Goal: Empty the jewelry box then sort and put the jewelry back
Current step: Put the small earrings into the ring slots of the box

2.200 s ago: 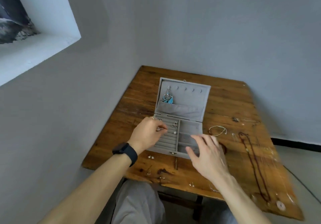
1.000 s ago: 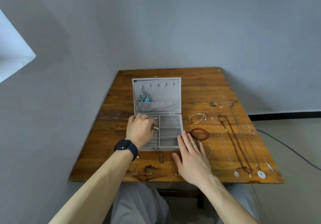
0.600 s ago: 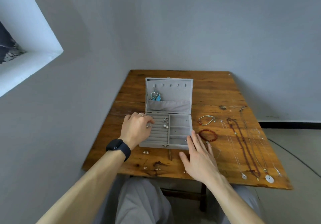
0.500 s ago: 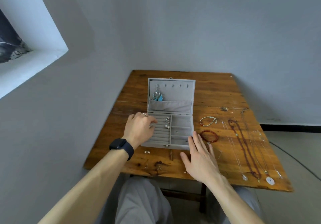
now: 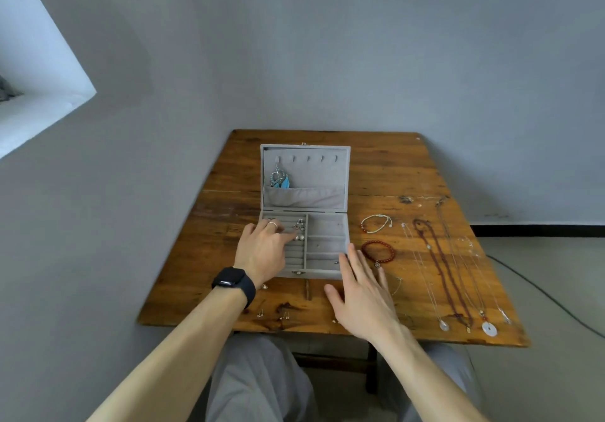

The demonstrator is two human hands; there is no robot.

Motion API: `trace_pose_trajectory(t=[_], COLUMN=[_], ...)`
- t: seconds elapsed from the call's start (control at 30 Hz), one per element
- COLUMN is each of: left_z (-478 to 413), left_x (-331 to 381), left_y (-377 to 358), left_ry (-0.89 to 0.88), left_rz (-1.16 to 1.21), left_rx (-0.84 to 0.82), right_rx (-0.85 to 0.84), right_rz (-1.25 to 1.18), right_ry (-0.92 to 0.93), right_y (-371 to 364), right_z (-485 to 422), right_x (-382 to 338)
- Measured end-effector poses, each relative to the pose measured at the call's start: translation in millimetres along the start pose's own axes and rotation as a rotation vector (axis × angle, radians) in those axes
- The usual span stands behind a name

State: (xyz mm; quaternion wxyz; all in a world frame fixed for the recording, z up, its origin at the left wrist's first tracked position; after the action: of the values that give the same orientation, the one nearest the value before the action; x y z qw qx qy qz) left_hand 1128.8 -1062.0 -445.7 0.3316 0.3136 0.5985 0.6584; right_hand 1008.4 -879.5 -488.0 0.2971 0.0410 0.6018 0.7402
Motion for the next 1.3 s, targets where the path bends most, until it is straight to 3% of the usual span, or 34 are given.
trace_pose_trajectory(t=[0.27, 0.4, 0.57, 0.77, 1.13, 1.3], left_z=[3, 26, 77, 104, 100, 102], left_x=[-2, -20, -40, -39, -33, -42], left_y=[5, 12, -7, -47, -62, -64], left_ry=[-0.022, 0.022, 0.158, 0.256, 0.355, 0.294], left_rz=[0.076, 0.223, 0.450, 0.631, 0.645, 0.787], left_rx=[0.069, 0.179, 0.249, 0.196, 0.214, 0.223], right_rx=[-0.039, 0.002, 0.253, 0.202, 0.240, 0.267], right_rz=[0.031, 0.019, -0.052, -0.114, -0.035, -0.016], right_ry=[0.022, 0.048, 0.202, 0.357, 0.306, 0.279], right_y=[10, 15, 18, 3, -16, -20], right_z=[4, 7, 19, 10, -11, -13], right_x=[3, -2, -39, -85, -107, -119])
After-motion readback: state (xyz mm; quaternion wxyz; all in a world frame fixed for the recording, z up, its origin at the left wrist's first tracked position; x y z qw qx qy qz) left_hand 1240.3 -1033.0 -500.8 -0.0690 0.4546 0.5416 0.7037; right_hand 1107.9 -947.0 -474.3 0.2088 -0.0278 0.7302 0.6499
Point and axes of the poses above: each hand's wrist, its own z-axis away from the middle knuckle, its own y-axis out of the back of the hand, x = y × z, the point moved 2 cm from there along -z, towards the middle knuckle, and after that the axes turned 13 degrees about -x, right-handed, at the moved point
